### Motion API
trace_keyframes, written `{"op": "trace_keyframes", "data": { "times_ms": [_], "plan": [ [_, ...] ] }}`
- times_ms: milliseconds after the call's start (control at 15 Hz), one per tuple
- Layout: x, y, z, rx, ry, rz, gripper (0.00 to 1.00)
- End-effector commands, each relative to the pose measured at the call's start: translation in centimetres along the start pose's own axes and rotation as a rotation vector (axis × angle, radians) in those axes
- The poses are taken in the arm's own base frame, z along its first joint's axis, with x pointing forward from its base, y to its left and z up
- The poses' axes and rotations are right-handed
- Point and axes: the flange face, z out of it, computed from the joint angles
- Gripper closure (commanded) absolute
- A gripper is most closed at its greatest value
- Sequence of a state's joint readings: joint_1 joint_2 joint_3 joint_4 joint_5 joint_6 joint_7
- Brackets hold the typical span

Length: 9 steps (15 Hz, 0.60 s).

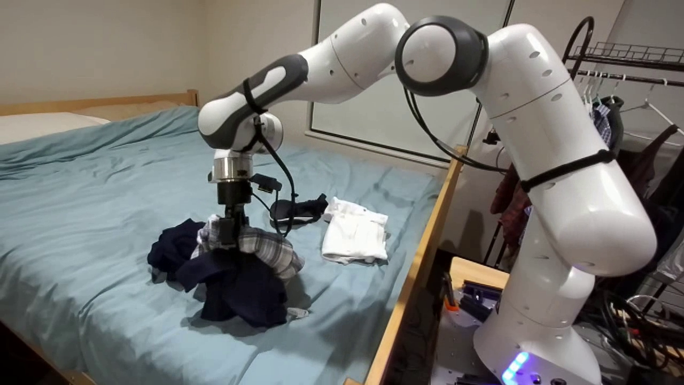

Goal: Move the clothes to the left side of the bed

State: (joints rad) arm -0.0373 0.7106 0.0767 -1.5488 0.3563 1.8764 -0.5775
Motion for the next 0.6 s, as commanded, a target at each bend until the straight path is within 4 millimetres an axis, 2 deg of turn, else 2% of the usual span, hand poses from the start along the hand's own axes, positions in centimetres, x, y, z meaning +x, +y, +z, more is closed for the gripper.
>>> {"op": "trace_keyframes", "data": {
  "times_ms": [0,67,133,267,400,467,533],
  "plan": [
    [0.7,1.2,-1.9,-0.070,-0.168,-0.054,0.95],
    [0.9,1.3,-2.1,-0.072,-0.188,-0.080,0.96],
    [1.2,1.3,-2.2,-0.066,-0.193,-0.100,0.63],
    [2.0,1.3,-2.4,-0.066,-0.188,-0.117,0.56],
    [2.8,1.3,-2.5,-0.058,-0.158,-0.110,0.44],
    [1.1,-1.5,-1.1,-0.056,-0.133,-0.106,0.36],
    [1.0,-2.1,-2.0,-0.051,-0.108,-0.103,0.31]
  ]
}}
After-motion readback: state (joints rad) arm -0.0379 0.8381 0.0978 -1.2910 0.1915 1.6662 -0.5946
